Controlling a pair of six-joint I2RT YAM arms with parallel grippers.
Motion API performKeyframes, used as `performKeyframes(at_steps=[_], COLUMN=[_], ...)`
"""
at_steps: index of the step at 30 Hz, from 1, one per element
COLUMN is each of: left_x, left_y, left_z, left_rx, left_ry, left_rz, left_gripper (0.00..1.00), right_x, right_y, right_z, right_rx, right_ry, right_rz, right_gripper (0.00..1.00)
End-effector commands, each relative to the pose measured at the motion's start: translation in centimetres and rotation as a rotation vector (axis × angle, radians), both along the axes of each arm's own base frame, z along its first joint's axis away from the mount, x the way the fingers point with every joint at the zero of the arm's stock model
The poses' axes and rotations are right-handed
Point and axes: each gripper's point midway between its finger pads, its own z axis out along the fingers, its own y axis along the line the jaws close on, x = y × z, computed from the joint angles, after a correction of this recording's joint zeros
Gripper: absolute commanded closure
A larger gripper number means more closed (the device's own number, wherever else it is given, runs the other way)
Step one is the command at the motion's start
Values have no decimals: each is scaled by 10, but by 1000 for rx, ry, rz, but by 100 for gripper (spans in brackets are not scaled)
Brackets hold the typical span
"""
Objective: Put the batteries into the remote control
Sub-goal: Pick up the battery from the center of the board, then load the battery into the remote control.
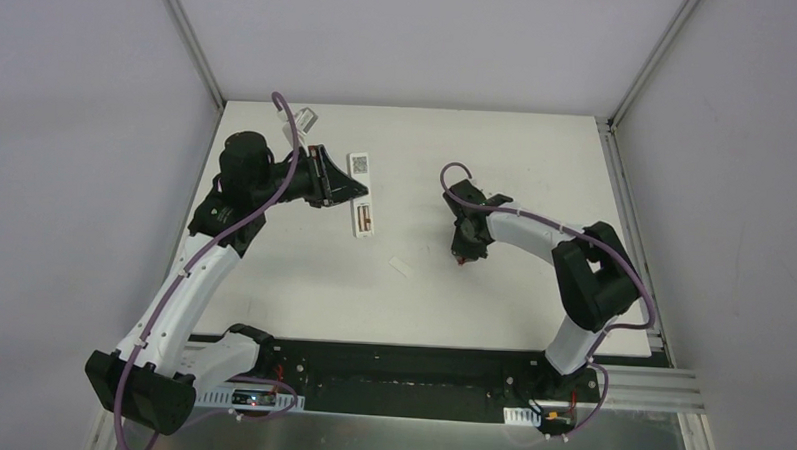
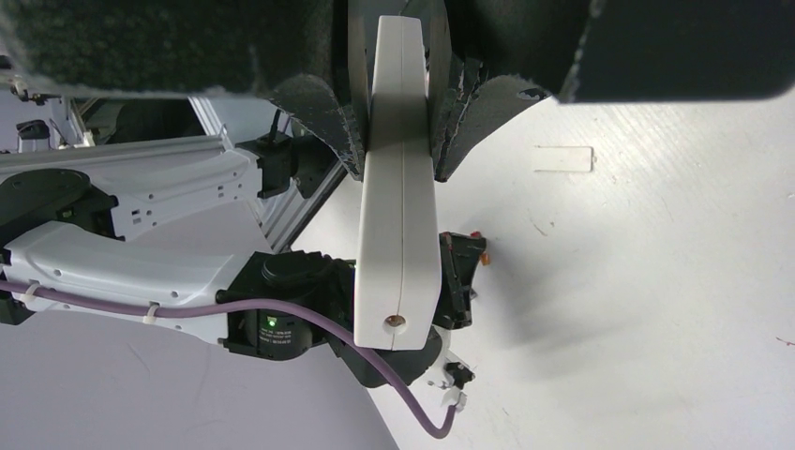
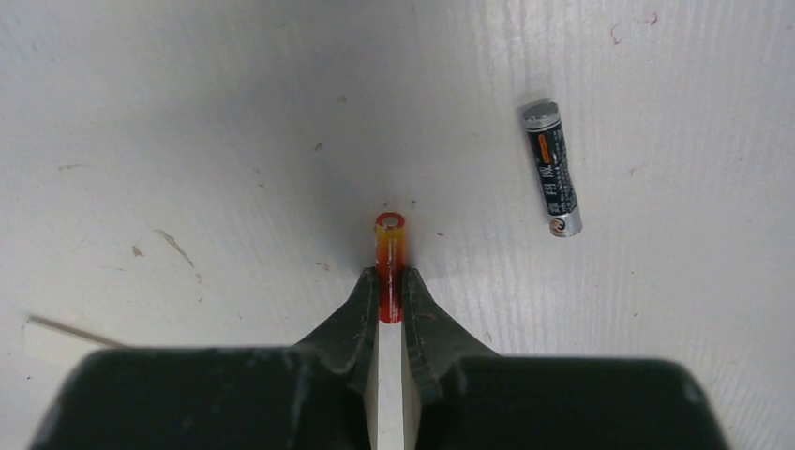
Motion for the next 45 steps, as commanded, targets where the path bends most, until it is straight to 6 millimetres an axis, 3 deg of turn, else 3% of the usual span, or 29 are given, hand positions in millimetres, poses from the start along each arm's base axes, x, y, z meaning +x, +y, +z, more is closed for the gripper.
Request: performKeyframes(at_steps=[1, 4, 7, 14, 17, 20, 24, 27, 31, 36, 45], left_x=[-2, 1, 6, 25, 35, 45, 49, 52, 59, 67, 69], left_y=[6, 6, 5, -1, -3, -4, -7, -10, -19, -23, -30], left_z=[12, 12, 9, 10, 14, 19, 22, 18, -9, -58, -73], left_rx=[-2, -6, -13, -27, -22, -24, -23, -34, -77, -68, -67], left_ry=[-65, -50, -21, 38, 33, 31, 28, 62, 242, 411, 476], left_rz=[16, 25, 36, 49, 57, 69, 82, 75, 92, 168, 159], left_gripper=[100, 100, 100, 100, 100, 100, 100, 100, 100, 100, 100], right_x=[10, 10, 3, -35, -50, -66, -74, -65, -39, -30, -25], right_y=[18, 42, 70, 104, 105, 107, 112, 121, 140, 157, 151], right_z=[25, 63, 118, 249, 281, 301, 307, 300, 289, 266, 238], right_rx=[115, 265, 410, 694, 751, 795, 801, 798, 703, 604, 462], right_ry=[-115, -217, -345, -648, -720, -769, -784, -716, -550, -409, -307], right_rz=[92, 236, 395, 658, 718, 788, 853, 784, 582, 427, 357], right_gripper=[100, 100, 100, 100, 100, 99, 99, 100, 100, 100, 99])
